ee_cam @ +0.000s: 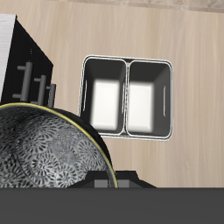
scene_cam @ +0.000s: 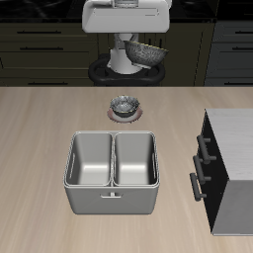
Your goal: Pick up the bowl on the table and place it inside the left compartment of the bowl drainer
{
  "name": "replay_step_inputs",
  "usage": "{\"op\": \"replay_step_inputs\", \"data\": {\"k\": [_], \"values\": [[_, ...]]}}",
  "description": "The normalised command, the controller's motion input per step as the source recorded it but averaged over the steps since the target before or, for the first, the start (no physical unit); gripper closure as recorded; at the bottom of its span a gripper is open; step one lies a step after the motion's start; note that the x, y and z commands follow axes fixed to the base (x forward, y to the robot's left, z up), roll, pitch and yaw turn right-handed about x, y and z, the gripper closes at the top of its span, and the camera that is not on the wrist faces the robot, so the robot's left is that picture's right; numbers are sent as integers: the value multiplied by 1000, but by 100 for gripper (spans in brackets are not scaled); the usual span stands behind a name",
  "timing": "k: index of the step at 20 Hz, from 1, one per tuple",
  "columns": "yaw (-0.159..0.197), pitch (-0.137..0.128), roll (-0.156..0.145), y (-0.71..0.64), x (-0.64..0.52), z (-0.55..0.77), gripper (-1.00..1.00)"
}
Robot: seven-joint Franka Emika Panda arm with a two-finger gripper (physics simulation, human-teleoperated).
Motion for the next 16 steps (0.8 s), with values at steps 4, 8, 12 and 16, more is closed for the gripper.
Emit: {"op": "replay_step_inputs", "data": {"k": [4, 8, 12, 16], "values": [[21, -34, 6, -92, 162, -57, 100], [-12, -36, 7, -87, 154, -16, 100], [-16, 6, -19, -100, 174, -152, 100], [-19, 2, 14, -4, 143, -210, 100]]}}
